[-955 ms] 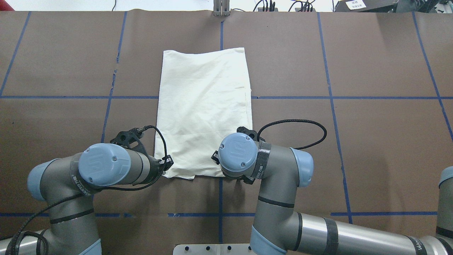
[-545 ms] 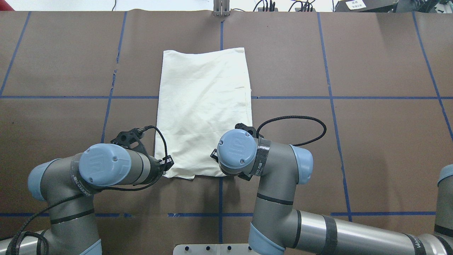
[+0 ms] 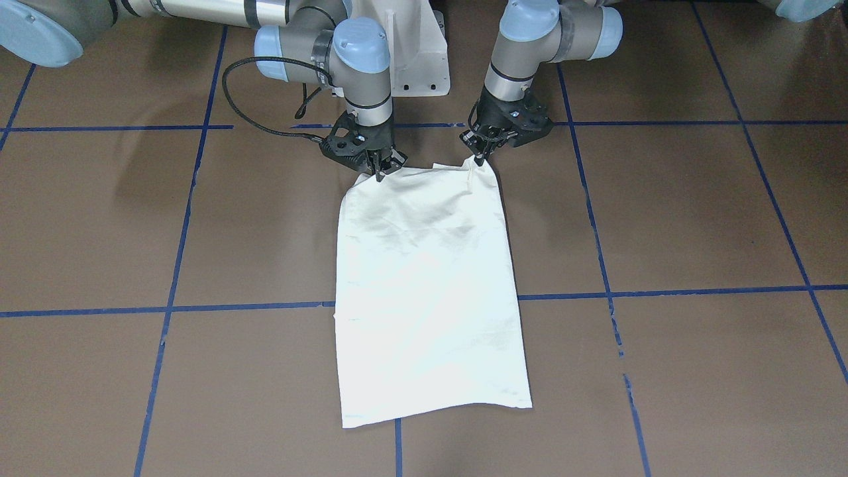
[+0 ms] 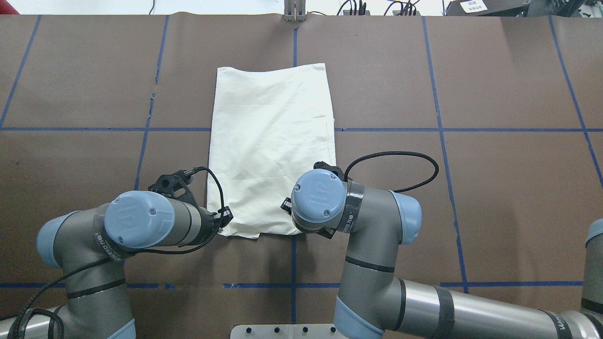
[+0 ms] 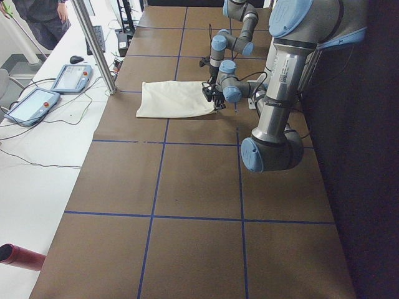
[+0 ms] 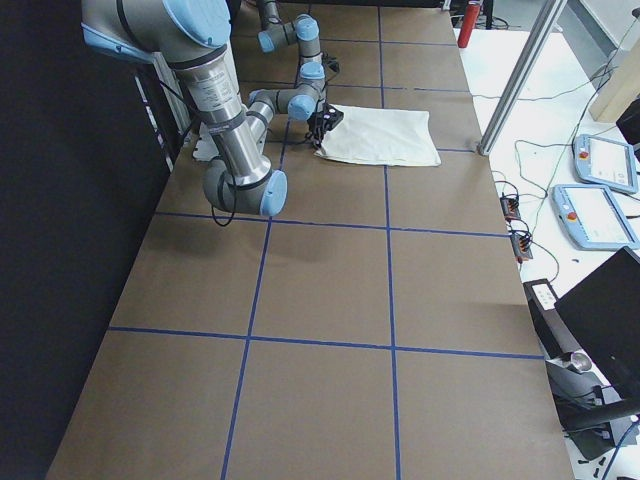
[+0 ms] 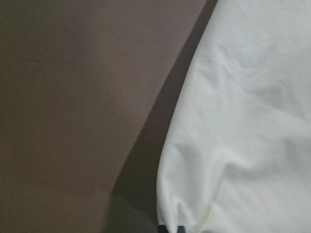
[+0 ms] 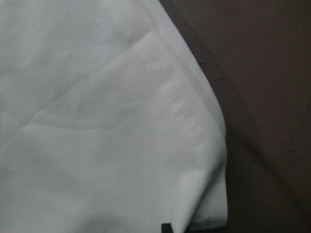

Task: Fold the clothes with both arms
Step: 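Lift the near edge with both grippers and fold it toward the far edge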

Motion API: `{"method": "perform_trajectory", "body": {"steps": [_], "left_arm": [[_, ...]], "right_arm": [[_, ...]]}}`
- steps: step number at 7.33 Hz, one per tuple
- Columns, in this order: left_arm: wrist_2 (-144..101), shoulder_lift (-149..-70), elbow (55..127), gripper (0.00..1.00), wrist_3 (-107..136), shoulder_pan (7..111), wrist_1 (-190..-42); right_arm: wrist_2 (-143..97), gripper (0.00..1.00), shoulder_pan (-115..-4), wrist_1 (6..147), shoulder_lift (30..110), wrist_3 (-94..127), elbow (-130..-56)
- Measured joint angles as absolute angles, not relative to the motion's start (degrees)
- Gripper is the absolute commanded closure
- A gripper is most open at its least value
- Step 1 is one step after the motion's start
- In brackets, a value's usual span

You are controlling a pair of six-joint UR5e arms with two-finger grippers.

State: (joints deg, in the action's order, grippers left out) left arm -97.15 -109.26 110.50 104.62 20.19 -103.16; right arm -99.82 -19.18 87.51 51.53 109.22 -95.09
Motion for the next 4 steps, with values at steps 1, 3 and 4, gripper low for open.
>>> {"method": "perform_trajectory", "body": {"steps": [1, 3, 4], "left_arm": [[-97.16, -109.10, 111.85, 1.00, 104.61, 19.96, -103.22], [-97.14, -108.59, 116.15, 1.00, 104.81, 16.18, -102.95], [-96.97, -108.31, 118.19, 1.00, 105.19, 12.96, -102.81]], "right_arm": [[-100.09, 1.00, -18.84, 87.53, 54.00, 108.45, -98.61], [-100.25, 1.00, -15.90, 87.56, 60.73, 107.65, -108.52], [-100.24, 1.00, -14.09, 87.59, 62.59, 107.60, -112.03]]}}
